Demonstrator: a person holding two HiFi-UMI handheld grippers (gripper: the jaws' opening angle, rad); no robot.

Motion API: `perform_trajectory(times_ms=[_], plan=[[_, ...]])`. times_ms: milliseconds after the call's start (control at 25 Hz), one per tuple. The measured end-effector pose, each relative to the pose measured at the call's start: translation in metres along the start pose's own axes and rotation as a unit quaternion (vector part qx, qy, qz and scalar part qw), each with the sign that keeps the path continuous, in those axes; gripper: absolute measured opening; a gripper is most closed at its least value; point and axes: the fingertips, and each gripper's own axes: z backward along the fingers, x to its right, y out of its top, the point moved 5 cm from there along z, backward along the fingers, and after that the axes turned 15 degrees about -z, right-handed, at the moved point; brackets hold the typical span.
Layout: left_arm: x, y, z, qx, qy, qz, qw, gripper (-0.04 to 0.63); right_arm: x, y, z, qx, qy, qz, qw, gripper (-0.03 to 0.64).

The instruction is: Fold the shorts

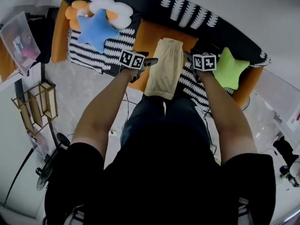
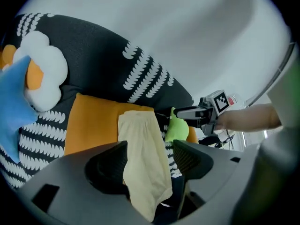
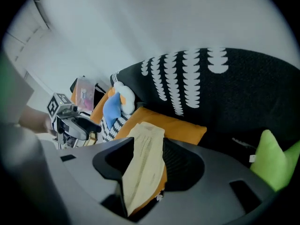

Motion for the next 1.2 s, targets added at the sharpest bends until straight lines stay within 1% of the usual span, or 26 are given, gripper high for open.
perform_trajectory(times_ms=[80, 240, 360, 440, 560, 760, 920, 1000, 1040, 1120, 1200], plan=[[-0.02, 0.005, -0.01, 0.006, 0.003, 0.01, 0.9999, 0.316, 0.005, 0.004, -0.018, -0.004, 0.001, -0.007, 1.0, 0.208], [-0.055, 0.017, -0.03, 0.023, 0.011, 0.029, 0.9992, 0.298, 0.011, 0.01, -0.049, -0.013, 0.005, -0.003, 1.0, 0.221], [-0.069, 0.025, -0.047, 0.028, 0.012, 0.03, 0.9991, 0.285, 0.016, 0.01, -0.067, -0.022, 0.006, 0.002, 1.0, 0.227], [-0.076, 0.027, -0.06, 0.021, 0.017, 0.021, 0.9994, 0.267, 0.019, 0.009, -0.079, -0.028, 0.008, 0.001, 1.0, 0.229], [-0.086, 0.03, -0.081, 0.015, 0.012, 0.012, 0.9998, 0.255, 0.022, 0.01, -0.097, -0.038, 0.014, 0.005, 0.999, 0.23], [-0.092, 0.028, -0.104, 0.008, 0.0, 0.023, 0.9997, 0.253, 0.024, 0.005, -0.116, -0.05, 0.017, -0.004, 0.999, 0.228], [-0.095, 0.02, -0.115, -0.02, -0.017, 0.022, 0.9994, 0.231, 0.019, 0.005, -0.128, -0.071, 0.008, 0.008, 0.997, 0.215], [-0.097, 0.017, -0.118, -0.026, -0.022, 0.024, 0.9991, 0.204, 0.02, 0.004, -0.13, -0.079, 0.006, 0.004, 0.997, 0.176], [-0.097, 0.017, -0.118, -0.024, -0.025, 0.025, 0.9991, 0.18, 0.019, 0.003, -0.13, -0.082, 0.011, 0.001, 0.997, 0.153], [-0.097, 0.02, -0.117, -0.018, -0.031, 0.021, 0.9991, 0.11, 0.013, 0.003, -0.128, -0.087, 0.025, 0.006, 0.996, 0.106], [-0.095, 0.024, -0.114, -0.018, -0.032, 0.006, 0.9993, 0.06, 0.006, 0.003, -0.126, -0.093, 0.039, 0.013, 0.995, 0.087]])
